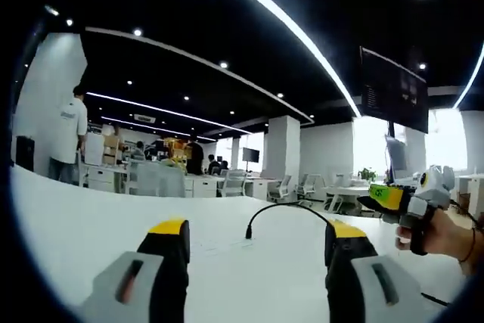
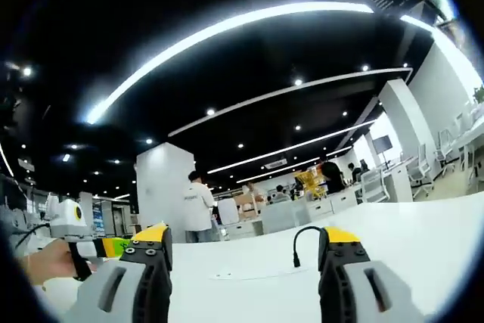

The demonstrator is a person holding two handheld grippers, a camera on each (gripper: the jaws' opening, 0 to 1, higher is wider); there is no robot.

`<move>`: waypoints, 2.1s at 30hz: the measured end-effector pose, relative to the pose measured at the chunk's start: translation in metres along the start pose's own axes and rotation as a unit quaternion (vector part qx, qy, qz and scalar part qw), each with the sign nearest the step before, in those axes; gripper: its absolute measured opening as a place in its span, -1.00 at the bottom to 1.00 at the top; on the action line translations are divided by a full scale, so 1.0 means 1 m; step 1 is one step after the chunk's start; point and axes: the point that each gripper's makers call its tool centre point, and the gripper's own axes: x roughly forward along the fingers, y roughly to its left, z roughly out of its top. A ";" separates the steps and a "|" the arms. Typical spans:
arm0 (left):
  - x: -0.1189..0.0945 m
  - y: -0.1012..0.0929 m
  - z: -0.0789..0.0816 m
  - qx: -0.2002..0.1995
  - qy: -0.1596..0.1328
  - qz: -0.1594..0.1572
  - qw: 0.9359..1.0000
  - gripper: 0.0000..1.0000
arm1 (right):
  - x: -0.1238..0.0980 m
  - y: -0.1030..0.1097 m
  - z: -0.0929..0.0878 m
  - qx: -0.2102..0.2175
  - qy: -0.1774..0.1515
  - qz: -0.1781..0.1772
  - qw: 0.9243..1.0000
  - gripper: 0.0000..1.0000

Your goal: Find the data cable on the table. Grasp the USB connector end of the cable and insert it into the USB port on the table

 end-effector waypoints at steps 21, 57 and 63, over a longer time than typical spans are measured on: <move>-0.105 0.057 0.037 0.061 -0.033 0.139 0.988 0.41 | -0.027 0.016 0.086 -0.105 -0.113 -0.049 0.987 0.42; -0.134 0.082 0.013 0.142 -0.007 0.254 0.957 0.28 | -0.007 0.008 -0.012 -0.068 -0.014 -0.044 0.997 0.56; -0.133 0.079 0.009 0.142 0.004 0.252 0.957 0.28 | -0.005 0.011 -0.024 -0.069 0.004 -0.035 0.997 0.56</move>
